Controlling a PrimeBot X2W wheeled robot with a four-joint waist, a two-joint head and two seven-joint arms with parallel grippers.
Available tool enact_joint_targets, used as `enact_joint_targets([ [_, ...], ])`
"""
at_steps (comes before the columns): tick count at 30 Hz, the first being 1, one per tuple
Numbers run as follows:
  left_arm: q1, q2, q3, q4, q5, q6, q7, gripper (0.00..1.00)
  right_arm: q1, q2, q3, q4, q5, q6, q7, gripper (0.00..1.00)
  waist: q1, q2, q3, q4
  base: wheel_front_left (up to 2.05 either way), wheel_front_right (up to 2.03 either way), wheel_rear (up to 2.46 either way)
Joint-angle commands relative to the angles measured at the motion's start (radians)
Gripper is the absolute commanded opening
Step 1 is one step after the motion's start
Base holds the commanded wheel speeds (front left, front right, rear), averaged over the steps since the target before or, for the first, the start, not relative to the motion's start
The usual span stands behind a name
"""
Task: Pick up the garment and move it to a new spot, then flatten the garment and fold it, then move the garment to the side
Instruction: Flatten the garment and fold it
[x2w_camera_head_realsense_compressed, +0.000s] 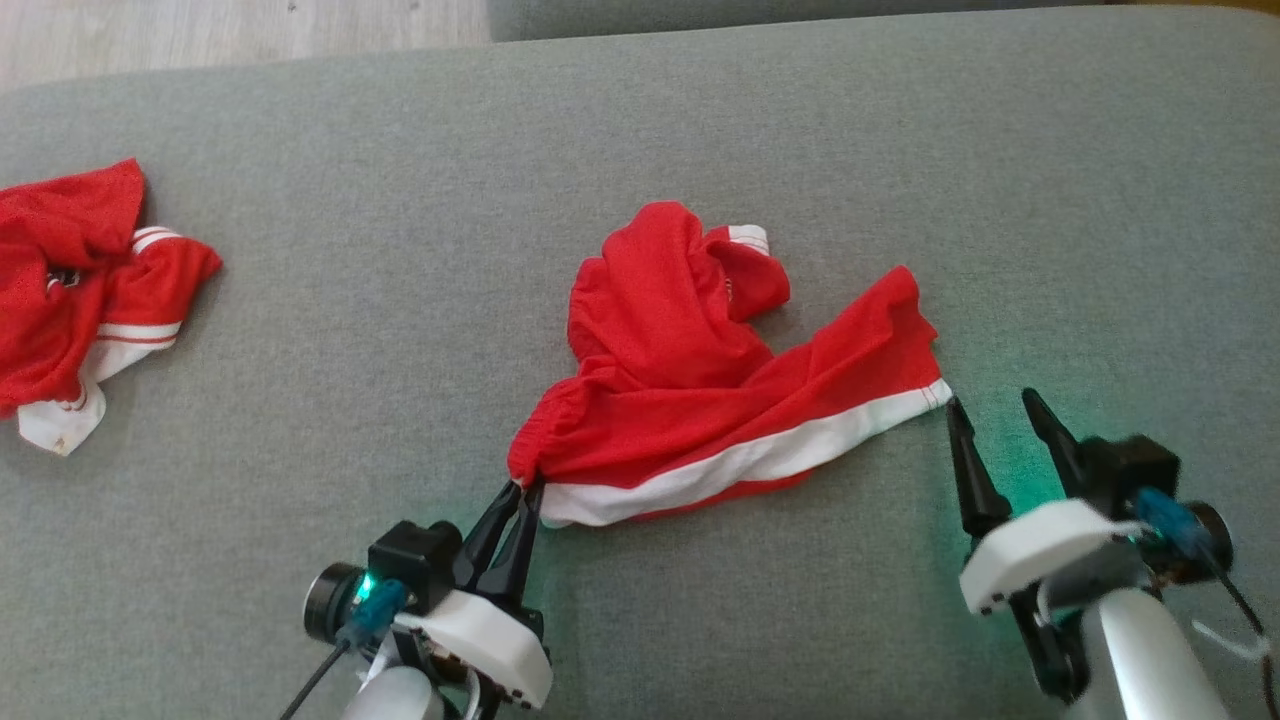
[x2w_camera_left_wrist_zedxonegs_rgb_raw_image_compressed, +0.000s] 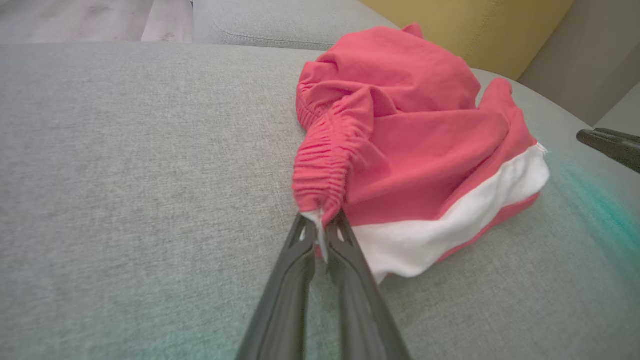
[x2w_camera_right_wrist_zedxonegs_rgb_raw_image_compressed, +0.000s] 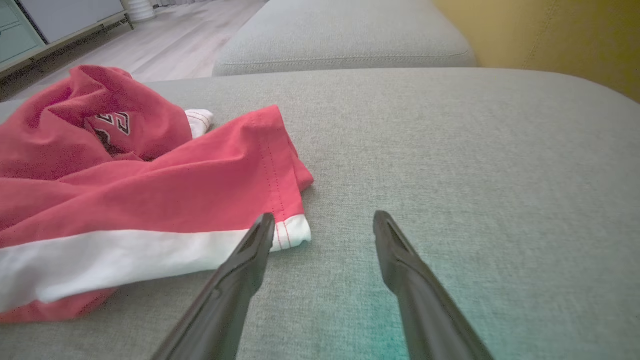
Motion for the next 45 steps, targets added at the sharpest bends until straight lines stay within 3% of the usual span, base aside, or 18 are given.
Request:
enact_joint_targets([
  [1, -0.033, 0.014, 0.031, -0.033, -0.004, 0.005, -0.014, 0.00, -0.043, -0.005, 0.030, -0.016, -0.011, -0.001, 0.002, 1.00, 0.0000, 0.0000, 0.002, 0.002, 0.00, 0.00, 0.00],
  [11, -0.041, 0.008, 0.018, -0.051, -0.007, 0.009, -0.031, 0.00, -0.154, -0.023, 0.089, 0.191, -0.007, -0.001, 0.013, 1.00, 0.0000, 0.0000, 0.017, 0.024, 0.00, 0.00, 0.00],
  [12, -0.041, 0.007, 0.017, -0.052, -0.007, 0.009, -0.033, 0.00, -0.162, -0.025, 0.098, 0.210, -0.001, -0.001, 0.016, 0.79, 0.0000, 0.0000, 0.017, 0.025, 0.00, 0.00, 0.00],
  [13, -0.041, 0.007, 0.016, -0.053, -0.007, 0.010, -0.035, 0.00, -0.168, -0.026, 0.105, 0.225, 0.005, -0.001, 0.019, 0.43, 0.0000, 0.0000, 0.017, 0.026, 0.00, 0.00, 0.00],
  [16, -0.039, 0.009, 0.015, -0.057, -0.009, 0.012, -0.041, 0.00, -0.184, -0.030, 0.124, 0.258, 0.026, -0.001, 0.015, 0.05, 0.0000, 0.0000, 0.016, 0.028, 0.00, 0.00, 0.00],
  [17, -0.039, 0.010, 0.015, -0.057, -0.010, 0.013, -0.043, 0.00, -0.189, -0.031, 0.129, 0.265, 0.033, -0.001, 0.011, 0.00, 0.0000, 0.0000, 0.015, 0.028, 0.00, 0.00, 0.00],
  [25, -0.039, 0.015, 0.016, -0.077, -0.016, 0.019, -0.047, 0.00, -0.205, -0.037, 0.133, 0.244, 0.086, -0.001, -0.049, 0.00, 0.0000, 0.0000, -0.005, 0.021, 0.00, 0.00, 0.00],
  [28, -0.043, 0.025, 0.020, -0.107, -0.018, 0.021, -0.044, 0.00, -0.202, -0.046, 0.133, 0.180, 0.113, -0.001, -0.067, 0.00, 0.0000, 0.0000, -0.028, 0.017, 0.00, 0.00, 0.00],
  [35, -0.092, 0.065, 0.052, -0.295, -0.063, 0.008, 0.041, 0.00, -0.171, -0.072, 0.080, -0.118, 0.117, -0.001, -0.040, 0.00, 0.0000, 0.0000, -0.111, 0.007, 0.00, 0.00, 0.00],
  [45, -0.297, 0.158, 0.107, -0.597, -0.071, 0.003, 0.258, 0.00, -0.141, -0.065, 0.014, -0.542, 0.081, -0.001, 0.102, 0.00, 0.0000, 0.0000, -0.189, 0.005, 0.00, 0.00, 0.00],
])
